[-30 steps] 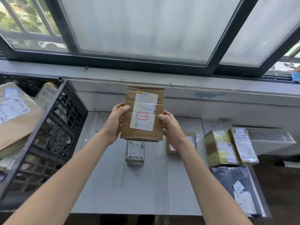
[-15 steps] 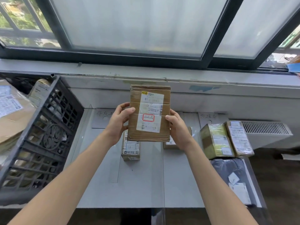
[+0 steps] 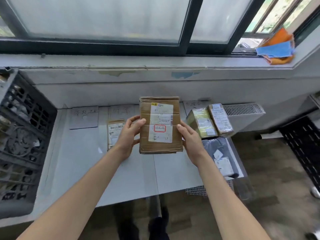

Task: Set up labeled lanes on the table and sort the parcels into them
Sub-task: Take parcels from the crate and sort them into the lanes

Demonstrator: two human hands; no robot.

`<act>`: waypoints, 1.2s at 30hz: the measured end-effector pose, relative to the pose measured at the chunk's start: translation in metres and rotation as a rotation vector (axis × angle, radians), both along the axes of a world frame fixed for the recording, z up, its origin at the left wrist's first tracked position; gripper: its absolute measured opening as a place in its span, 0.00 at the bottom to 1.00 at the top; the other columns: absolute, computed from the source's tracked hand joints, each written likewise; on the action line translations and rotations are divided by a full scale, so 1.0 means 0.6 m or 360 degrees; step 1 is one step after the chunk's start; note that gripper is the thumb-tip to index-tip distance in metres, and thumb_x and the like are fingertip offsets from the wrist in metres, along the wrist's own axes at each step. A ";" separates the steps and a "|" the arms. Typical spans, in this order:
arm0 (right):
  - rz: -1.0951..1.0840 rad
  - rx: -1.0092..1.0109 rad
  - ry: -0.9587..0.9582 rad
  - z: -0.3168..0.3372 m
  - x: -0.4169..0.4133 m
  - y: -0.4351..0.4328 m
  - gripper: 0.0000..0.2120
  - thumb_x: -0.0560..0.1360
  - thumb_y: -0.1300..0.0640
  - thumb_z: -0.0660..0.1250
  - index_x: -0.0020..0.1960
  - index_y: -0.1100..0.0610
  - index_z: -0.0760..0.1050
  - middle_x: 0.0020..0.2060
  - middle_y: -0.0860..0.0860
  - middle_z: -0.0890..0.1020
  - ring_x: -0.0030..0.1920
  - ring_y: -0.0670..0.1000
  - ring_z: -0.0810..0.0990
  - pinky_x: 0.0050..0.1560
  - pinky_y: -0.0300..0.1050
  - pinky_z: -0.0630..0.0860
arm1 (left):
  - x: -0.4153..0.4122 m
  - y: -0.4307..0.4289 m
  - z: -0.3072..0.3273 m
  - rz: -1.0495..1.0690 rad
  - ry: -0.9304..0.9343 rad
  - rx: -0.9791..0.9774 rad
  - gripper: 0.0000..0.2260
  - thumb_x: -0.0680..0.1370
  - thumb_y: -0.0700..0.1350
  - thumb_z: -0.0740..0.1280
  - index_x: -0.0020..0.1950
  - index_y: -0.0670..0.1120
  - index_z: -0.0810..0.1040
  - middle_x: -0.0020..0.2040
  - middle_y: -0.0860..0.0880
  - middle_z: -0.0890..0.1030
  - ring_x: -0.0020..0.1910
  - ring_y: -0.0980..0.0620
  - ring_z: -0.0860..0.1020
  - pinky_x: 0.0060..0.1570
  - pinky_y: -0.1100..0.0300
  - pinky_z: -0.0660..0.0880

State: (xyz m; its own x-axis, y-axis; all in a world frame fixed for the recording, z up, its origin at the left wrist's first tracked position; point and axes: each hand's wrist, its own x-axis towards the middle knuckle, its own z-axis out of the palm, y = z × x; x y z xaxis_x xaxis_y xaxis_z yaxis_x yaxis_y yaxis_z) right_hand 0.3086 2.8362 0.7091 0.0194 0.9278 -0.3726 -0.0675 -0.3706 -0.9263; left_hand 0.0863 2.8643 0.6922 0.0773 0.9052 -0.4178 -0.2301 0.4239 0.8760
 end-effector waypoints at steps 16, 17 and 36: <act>-0.0104 -0.0206 -0.0109 -0.088 0.128 -0.038 0.14 0.80 0.59 0.67 0.65 0.53 0.77 0.50 0.45 0.86 0.45 0.40 0.85 0.40 0.33 0.80 | 0.156 -0.085 -0.083 0.0118 0.0405 -0.0246 0.06 0.82 0.55 0.63 0.53 0.61 0.79 0.43 0.62 0.85 0.46 0.61 0.82 0.36 0.61 0.77; -0.0104 -0.0217 -0.0130 -0.093 0.132 -0.039 0.13 0.80 0.59 0.67 0.65 0.53 0.77 0.50 0.45 0.85 0.45 0.39 0.85 0.39 0.33 0.80 | 0.164 -0.088 -0.087 0.0135 0.0430 -0.0255 0.06 0.82 0.55 0.62 0.53 0.61 0.79 0.42 0.62 0.85 0.44 0.61 0.82 0.35 0.62 0.77; -0.0073 -0.0301 -0.0608 -0.181 0.108 -0.028 0.14 0.79 0.60 0.67 0.63 0.56 0.81 0.55 0.52 0.85 0.56 0.51 0.83 0.59 0.54 0.81 | 0.171 -0.090 -0.155 0.0170 0.0565 -0.0442 0.11 0.83 0.50 0.62 0.62 0.51 0.79 0.49 0.53 0.84 0.47 0.55 0.82 0.38 0.60 0.77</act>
